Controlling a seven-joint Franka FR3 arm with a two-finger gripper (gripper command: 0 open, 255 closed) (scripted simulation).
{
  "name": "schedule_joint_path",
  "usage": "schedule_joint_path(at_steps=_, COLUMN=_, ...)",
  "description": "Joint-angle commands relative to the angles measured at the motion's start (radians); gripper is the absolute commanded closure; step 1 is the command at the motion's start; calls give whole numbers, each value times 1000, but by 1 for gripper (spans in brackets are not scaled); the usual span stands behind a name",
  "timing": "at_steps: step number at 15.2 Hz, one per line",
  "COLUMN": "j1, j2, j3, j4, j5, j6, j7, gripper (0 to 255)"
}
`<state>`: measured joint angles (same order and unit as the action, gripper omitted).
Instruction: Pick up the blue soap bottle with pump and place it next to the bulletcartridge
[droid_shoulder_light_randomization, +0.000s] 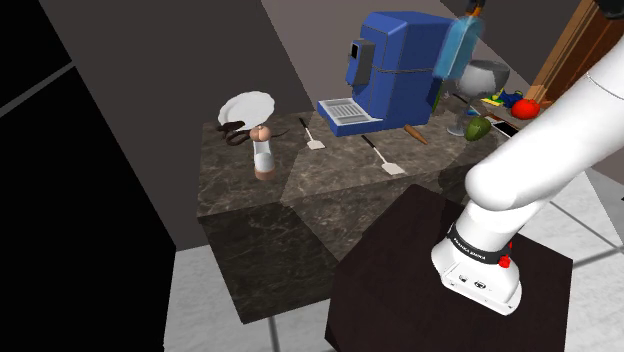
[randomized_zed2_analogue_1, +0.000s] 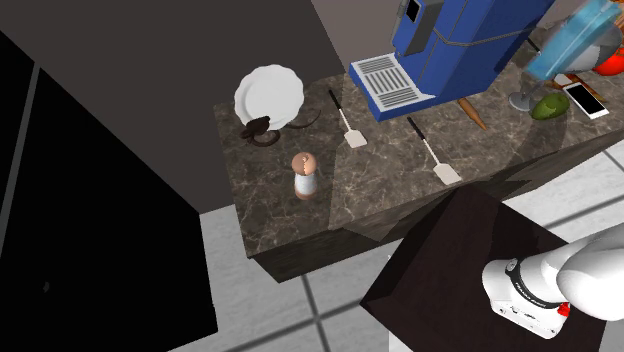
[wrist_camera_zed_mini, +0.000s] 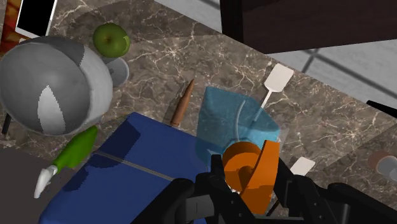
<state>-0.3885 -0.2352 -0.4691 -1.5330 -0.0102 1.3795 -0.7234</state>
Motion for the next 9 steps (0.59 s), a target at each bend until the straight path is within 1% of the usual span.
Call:
schedule_joint_path(at_steps=1, j1=-15, j2=49, j3=-47, j4=52, j5=17, j6=-9, j7=-63, gripper=255)
schedule_joint_path(at_steps=5, j1=-61, j2=168, j3=-144, j4=172, j5=78, j6=-38, j7=-196, gripper=255)
schedule_joint_path(at_steps=7, j1=-97, j2=242, j3=-193, j4=247, j5=126, j6=-60, j7=-267, gripper=255)
schedule_joint_path(at_steps=9, j1=-148, j2=329, j3=-238, j4=336, j5=188, j6=-90, j7=-340, gripper=255)
